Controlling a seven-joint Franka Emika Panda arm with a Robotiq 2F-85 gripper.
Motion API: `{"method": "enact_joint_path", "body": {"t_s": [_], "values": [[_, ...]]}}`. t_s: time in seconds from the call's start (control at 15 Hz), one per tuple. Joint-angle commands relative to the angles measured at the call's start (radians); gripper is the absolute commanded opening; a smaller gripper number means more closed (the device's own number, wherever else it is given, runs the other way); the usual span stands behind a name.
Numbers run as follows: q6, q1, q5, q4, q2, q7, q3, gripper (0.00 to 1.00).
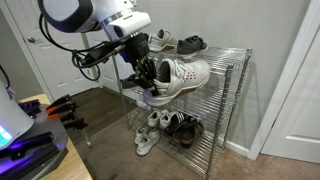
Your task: Remove the grey shoe on the right side of the middle rack and put it on the top rack
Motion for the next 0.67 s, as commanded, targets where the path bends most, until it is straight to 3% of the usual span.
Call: {"method": "enact_joint_path", "body": {"t_s": [0.0, 0.27, 0.6], "values": [[0.061, -0.198, 0.034, 0.009, -0.044, -0.001, 0.237, 0.06], [0.089, -0.422, 0.055, 0.007, -0.059, -0.011, 0.508, 0.06], [0.109, -0.623, 0.072, -0.015, -0.099, -0.025, 0.726, 0.06]]}}
